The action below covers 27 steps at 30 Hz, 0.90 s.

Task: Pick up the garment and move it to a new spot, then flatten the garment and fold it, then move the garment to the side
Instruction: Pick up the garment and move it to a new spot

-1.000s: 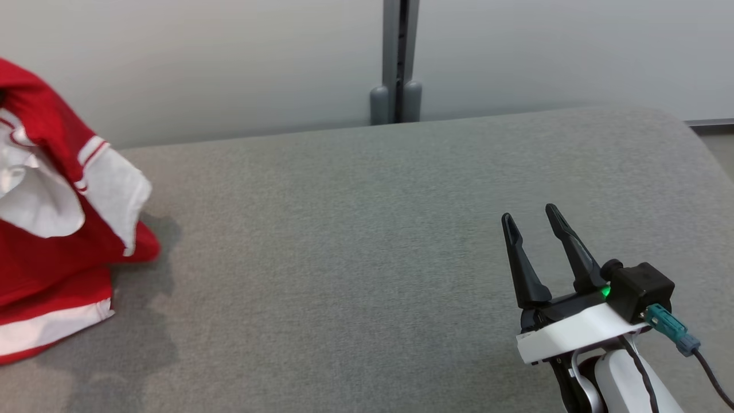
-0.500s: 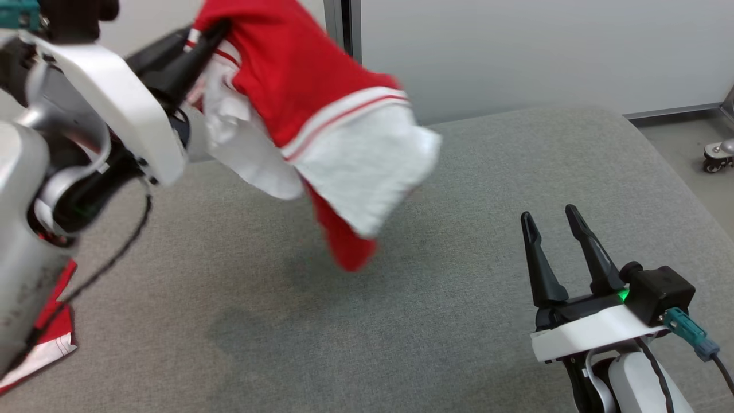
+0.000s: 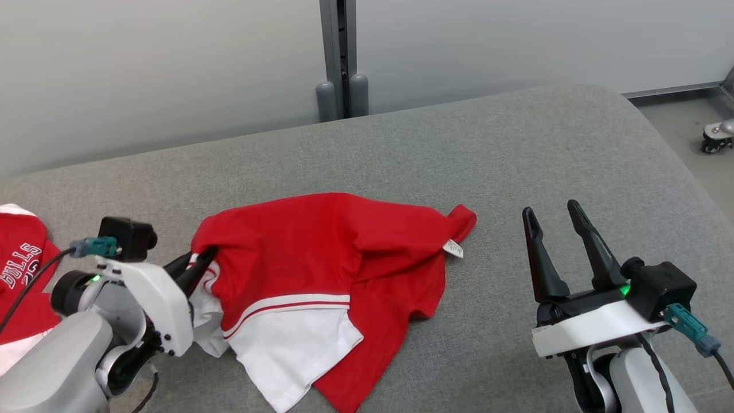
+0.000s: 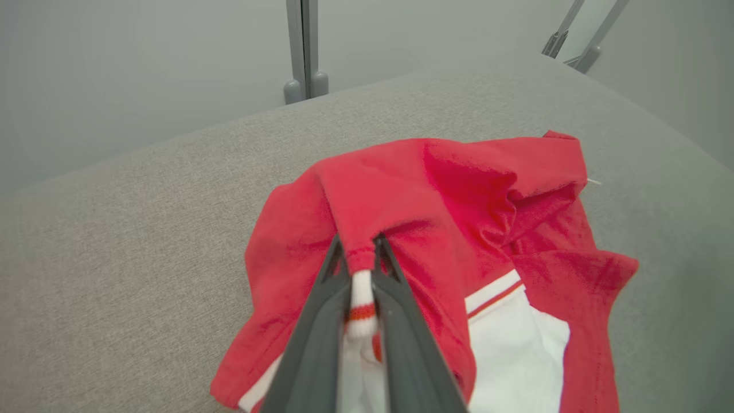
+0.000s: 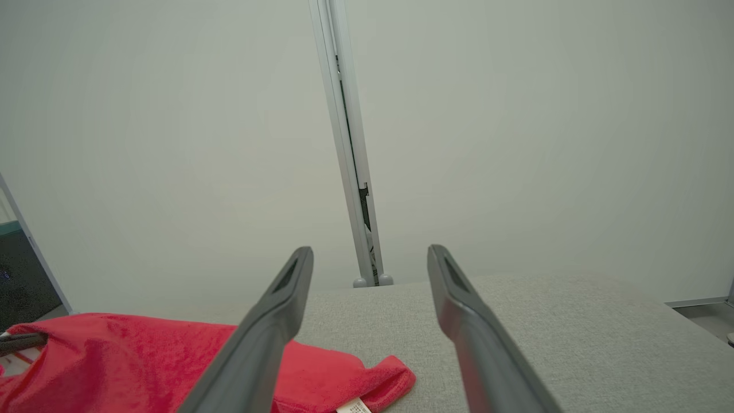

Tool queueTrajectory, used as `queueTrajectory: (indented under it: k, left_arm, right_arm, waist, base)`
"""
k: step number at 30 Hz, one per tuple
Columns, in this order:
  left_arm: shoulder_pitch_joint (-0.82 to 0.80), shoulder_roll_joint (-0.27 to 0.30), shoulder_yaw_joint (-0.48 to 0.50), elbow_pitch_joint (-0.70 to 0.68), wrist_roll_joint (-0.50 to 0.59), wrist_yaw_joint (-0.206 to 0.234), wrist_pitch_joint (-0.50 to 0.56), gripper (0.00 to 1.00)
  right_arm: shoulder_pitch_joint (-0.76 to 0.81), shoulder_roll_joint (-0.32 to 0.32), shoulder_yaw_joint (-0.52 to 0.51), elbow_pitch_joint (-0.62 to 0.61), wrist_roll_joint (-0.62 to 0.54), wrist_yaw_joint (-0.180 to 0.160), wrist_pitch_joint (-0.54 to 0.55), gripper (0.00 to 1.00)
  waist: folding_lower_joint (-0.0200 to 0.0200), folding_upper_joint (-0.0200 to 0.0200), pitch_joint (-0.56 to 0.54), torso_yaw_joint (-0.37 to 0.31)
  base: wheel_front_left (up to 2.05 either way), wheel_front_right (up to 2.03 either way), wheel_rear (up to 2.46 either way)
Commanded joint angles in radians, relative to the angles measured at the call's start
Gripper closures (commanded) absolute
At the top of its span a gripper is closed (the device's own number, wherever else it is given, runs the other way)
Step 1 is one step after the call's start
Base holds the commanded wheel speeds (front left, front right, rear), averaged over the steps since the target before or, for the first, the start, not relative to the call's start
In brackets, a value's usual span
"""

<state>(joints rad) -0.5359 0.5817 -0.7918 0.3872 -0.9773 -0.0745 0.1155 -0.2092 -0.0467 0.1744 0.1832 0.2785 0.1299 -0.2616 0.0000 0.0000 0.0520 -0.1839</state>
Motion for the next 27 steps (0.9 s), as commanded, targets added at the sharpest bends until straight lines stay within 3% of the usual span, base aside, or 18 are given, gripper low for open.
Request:
queueTrajectory:
  k: [1,3,4,5,6,15,21,27]
  left_arm:
    - [0.001,-0.012,-0.009,0.076,0.028,-0.013,-0.042,1.00]
    - [-0.006,-0.034,-0.018,0.149,0.036,-0.024,-0.074,1.00]
    - [-0.014,-0.044,-0.021,0.184,0.039,-0.029,-0.091,0.80]
    - [-0.022,-0.053,-0.025,0.211,0.044,-0.033,-0.106,0.35]
    - [-0.030,-0.061,-0.029,0.236,0.051,-0.039,-0.124,0.00]
    - [-0.075,-0.100,-0.041,0.293,0.071,-0.055,-0.270,0.00]
    - [-0.056,-0.056,0.001,0.230,0.080,-0.052,-0.360,0.00]
    - [0.043,-0.007,0.151,0.073,0.112,0.055,-0.381,0.00]
  right_arm:
    - [-0.007,-0.007,-0.001,0.003,-0.010,0.002,-0.005,0.00]
    - [-0.006,-0.006,-0.002,0.007,-0.016,0.002,-0.005,0.00]
    - [-0.006,-0.007,-0.002,0.009,-0.018,0.002,-0.005,0.00]
    - [-0.005,-0.007,-0.002,0.011,-0.018,0.002,-0.005,0.00]
    - [-0.004,-0.007,-0.001,0.013,-0.018,0.002,-0.005,0.00]
    - [0.006,-0.007,-0.009,0.024,-0.006,0.002,-0.005,0.00]
    - [0.013,-0.007,-0.020,0.006,-0.004,0.002,-0.005,0.00]
    - [0.039,-0.007,-0.038,-0.005,-0.023,0.002,-0.005,0.00]
  waist:
    - [0.0000,0.0000,0.005,0.002]
    - [0.0000,0.0000,0.007,0.007]
    - [0.0000,0.0000,0.007,0.011]
    - [0.0000,0.0000,0.006,0.014]
    - [0.0000,0.0000,0.004,0.019]
    - [0.0000,0.0000,-0.025,0.060]
    - [0.0000,0.0000,-0.041,0.083]
    - [0.0000,0.0000,-0.044,0.105]
  base:
    - [0.00,0.00,0.00]
    - [0.00,0.00,0.00]
    - [0.00,0.00,0.00]
    - [0.00,0.00,0.00]
    - [0.00,0.00,0.00]
    - [0.00,0.00,0.00]
    - [0.00,0.00,0.00]
    - [0.00,0.00,0.00]
